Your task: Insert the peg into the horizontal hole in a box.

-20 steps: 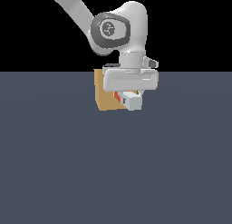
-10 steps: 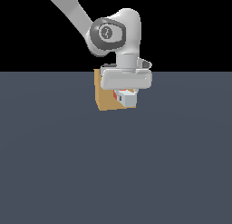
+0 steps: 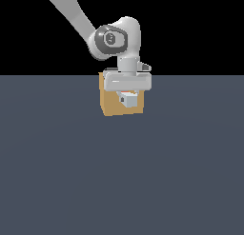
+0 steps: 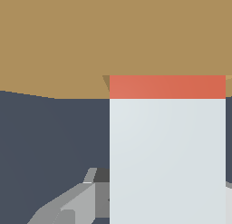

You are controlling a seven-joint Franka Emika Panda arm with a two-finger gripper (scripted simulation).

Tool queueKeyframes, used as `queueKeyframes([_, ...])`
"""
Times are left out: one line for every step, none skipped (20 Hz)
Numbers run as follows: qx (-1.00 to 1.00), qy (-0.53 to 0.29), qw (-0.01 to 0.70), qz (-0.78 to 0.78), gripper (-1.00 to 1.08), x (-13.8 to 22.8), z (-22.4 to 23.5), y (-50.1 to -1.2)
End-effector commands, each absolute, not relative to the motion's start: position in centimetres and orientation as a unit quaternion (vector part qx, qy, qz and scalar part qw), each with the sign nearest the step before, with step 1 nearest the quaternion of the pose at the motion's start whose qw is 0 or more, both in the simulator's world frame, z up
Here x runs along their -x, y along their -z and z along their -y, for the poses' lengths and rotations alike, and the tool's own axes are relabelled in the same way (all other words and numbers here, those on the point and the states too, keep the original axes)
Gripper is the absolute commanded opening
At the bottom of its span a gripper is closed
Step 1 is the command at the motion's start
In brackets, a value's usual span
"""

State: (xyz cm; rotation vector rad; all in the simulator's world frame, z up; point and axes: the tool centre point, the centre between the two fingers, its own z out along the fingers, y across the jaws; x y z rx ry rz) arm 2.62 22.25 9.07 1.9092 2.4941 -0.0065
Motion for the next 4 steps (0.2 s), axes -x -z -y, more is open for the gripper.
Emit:
queueKeyframes([-0.606, -0.001, 0.001, -0.796, -1.0, -2.55, -23.33, -9.3])
queueKeyframes([-0.606, -0.001, 0.001, -0.796, -1.0, -2.6, -23.32, -9.3])
queueKeyframes([-0.606, -0.001, 0.001, -0.796, -1.0, -2.66, -23.25, -9.3])
queueKeyframes([-0.606, -0.001, 0.001, -0.796, -1.0, -2.68, -23.21, -9.3])
